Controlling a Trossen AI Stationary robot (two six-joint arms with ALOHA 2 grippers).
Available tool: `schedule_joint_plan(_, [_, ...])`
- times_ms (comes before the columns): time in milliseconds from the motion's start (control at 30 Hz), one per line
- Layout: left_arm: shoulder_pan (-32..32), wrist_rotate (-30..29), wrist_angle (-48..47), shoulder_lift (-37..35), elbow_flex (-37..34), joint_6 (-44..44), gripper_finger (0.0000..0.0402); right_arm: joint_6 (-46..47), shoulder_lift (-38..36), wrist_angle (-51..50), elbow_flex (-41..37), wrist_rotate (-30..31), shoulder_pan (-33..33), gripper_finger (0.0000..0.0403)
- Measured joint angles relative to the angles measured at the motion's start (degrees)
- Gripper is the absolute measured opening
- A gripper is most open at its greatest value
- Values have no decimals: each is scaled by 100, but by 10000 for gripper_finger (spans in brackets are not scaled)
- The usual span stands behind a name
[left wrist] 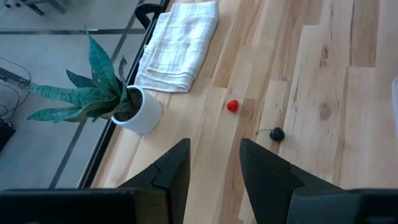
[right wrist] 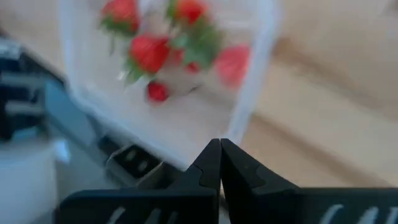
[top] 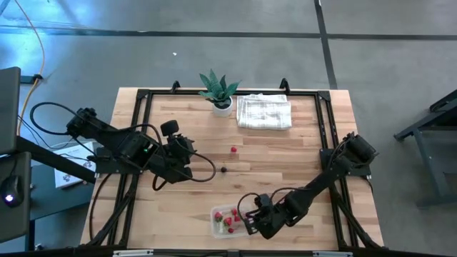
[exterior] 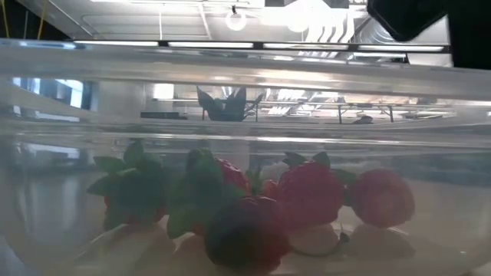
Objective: Pick and placing Produce into tupperware
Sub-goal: Adjust the transparent bin
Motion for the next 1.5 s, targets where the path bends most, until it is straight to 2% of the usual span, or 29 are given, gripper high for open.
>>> schedule_joint_plan(100, [0,1,-2,0,0,2,127,-336,9,-126,324,-56,91,0])
schedule_joint_plan(367, [0,1,-2,1,0,11,127,-1584,199,-1490,1754,112,144,0])
schedule_joint_plan(567, [0,3,2,4,0,16,127,-2137,1026,-1487,2366,-492,42,0])
schedule_joint_plan(733, [0,25,0,4,0,156,127,-2402,1723,-1561,3219,-451,93,0])
schedule_joint_plan(967, [0,92,0,4,0,212,127,-2871,2816,-2415,4511,-680,75,0])
schedule_joint_plan(1133, [0,111,2,4,0,229,127,-3244,3263,-3048,5255,-708,-61,0])
schedule_joint_plan(1233, [0,143,2,4,0,229,127,-3539,3314,-3368,5466,-547,-175,0])
schedule_joint_plan(1500, [0,151,-2,4,0,229,127,-4099,3307,-3412,5463,-492,-390,0])
